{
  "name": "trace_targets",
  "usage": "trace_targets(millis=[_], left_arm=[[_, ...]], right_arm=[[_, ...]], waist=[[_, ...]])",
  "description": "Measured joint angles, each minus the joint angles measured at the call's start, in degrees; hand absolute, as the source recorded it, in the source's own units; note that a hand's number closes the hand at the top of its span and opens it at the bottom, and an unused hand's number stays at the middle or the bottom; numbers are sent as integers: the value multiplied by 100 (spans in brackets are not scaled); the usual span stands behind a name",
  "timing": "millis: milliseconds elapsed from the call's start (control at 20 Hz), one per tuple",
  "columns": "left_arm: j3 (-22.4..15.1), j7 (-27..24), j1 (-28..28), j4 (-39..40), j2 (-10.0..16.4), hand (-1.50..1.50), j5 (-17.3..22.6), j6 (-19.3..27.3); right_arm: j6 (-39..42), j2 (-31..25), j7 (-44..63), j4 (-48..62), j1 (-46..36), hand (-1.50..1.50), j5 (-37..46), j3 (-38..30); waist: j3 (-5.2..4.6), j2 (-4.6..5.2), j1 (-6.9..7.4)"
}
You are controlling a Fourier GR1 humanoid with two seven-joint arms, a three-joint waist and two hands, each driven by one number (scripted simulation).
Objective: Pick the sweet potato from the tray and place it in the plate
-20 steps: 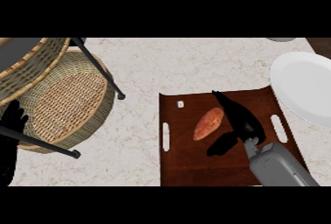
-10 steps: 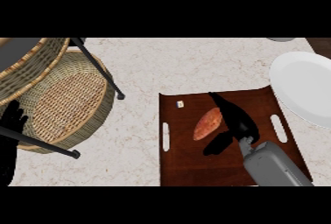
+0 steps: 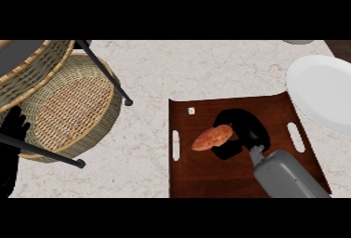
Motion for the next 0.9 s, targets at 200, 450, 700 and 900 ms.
trace_targets(millis=[200,450,700,900], left_arm=[[35,12,25,-10,-50,0,-85,-9],[84,-7,25,-48,-110,0,-133,-66],[138,-34,36,-59,-166,0,-153,-146],[191,59,70,-84,-189,0,-185,-181]], right_arm=[[-125,-41,-62,83,-104,150,213,-14],[-16,-552,-802,306,-235,150,290,-167],[-118,-1072,-1646,579,-466,150,460,-389],[-345,-1460,-2118,608,-649,150,536,-718]], waist=[[7,-4,-21],[-1,25,-3],[5,36,-3],[0,15,-46]])
